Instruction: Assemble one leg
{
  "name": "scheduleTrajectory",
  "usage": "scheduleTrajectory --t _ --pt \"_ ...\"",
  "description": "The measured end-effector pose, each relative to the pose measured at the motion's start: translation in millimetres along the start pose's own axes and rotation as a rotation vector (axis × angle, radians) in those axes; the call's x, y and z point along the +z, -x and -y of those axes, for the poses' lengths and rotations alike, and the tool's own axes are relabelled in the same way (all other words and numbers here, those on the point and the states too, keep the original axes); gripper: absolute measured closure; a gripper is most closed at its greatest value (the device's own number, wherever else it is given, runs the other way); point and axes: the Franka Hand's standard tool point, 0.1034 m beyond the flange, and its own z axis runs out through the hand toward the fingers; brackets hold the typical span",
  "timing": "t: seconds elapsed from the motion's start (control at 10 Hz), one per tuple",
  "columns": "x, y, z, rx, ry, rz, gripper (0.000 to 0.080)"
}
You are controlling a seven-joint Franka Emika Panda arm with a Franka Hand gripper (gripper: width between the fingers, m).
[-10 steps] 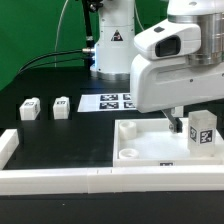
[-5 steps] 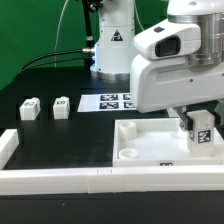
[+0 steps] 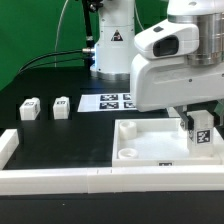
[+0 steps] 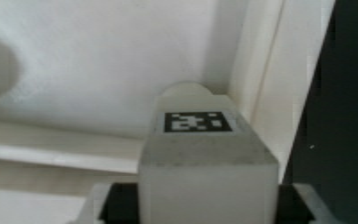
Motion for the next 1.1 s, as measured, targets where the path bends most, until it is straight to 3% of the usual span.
scheduleTrajectory --t 0.4,1.1 --pt "0.0 1.1 -2.6 0.483 -0.031 -0.017 0.0507" --pt "0.2 0.9 -3.8 1.222 -0.055 0.006 0.0506"
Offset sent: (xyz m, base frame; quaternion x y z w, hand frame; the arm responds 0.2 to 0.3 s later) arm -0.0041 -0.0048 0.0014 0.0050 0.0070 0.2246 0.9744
